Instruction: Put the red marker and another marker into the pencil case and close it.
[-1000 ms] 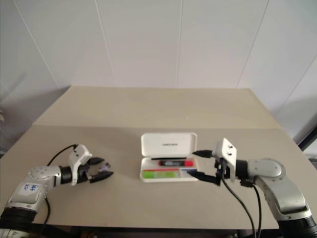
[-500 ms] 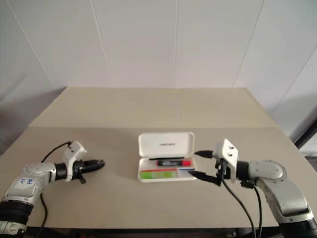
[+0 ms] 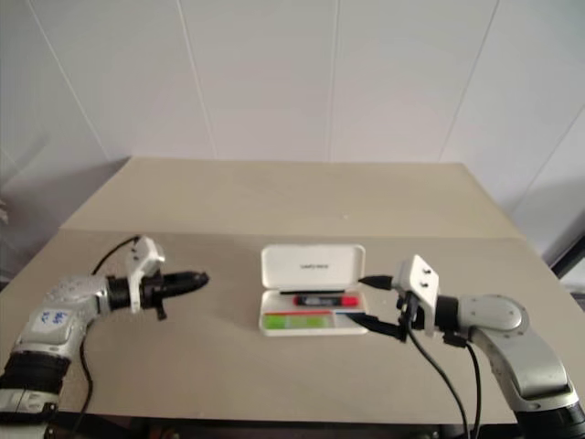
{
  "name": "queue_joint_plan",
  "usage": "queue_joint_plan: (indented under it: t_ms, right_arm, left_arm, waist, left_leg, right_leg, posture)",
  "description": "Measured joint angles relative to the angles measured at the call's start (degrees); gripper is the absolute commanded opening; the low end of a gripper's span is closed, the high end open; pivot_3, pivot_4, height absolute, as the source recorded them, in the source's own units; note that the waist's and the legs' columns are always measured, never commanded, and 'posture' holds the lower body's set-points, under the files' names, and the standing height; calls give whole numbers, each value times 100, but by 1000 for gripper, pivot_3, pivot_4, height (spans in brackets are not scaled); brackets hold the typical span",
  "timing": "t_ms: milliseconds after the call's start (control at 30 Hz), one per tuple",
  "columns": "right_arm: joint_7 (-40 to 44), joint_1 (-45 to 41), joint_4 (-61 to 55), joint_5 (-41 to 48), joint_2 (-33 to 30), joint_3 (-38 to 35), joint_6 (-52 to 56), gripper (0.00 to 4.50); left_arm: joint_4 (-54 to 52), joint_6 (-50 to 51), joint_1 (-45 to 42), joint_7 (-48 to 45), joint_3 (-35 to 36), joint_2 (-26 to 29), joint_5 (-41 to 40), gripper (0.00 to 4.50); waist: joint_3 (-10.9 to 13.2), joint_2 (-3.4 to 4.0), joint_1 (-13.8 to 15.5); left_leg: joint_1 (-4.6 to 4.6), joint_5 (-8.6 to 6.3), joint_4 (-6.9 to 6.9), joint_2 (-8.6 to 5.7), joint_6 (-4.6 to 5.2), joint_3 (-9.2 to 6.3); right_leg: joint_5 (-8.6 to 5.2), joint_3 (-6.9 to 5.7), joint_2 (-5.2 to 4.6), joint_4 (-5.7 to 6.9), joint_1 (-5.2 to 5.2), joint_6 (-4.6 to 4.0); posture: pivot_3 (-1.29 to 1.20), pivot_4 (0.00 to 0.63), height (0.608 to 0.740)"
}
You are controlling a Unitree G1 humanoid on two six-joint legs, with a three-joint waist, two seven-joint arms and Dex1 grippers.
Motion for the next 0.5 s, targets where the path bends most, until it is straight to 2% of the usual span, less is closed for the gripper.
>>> queue_joint_plan:
  t_ms: [267, 433, 500]
  right_arm:
    - [28, -41, 36, -1, -27, -13, -7, 4500]
    - [80, -38, 48, 2, -60, -34, -17, 4500]
    - [92, -26, 69, 2, -68, -110, -17, 4500]
  left_arm:
    - [-28, -46, -911, -994, -369, -1, -50, 387]
    - [-69, -122, -1351, -1478, -643, -298, -102, 387]
    - [-62, -110, -1507, -1536, -717, -593, -145, 387]
  waist:
    - [0, 0, -10]
    - [1, -1, -7]
    - [2, -3, 4]
  left_leg:
    - [-1, 0, 2, 0, 0, 0]
    - [-2, 0, 3, -1, 0, 0]
    - [-6, 0, 6, -1, 0, -1]
  right_leg:
    - [0, 0, 4, 3, -1, 1]
    - [-1, 0, 3, 2, 0, 4]
    - [0, 0, 3, 3, -1, 5]
  posture:
    - [0, 150, 740]
    - [0, 150, 740]
    - [0, 150, 740]
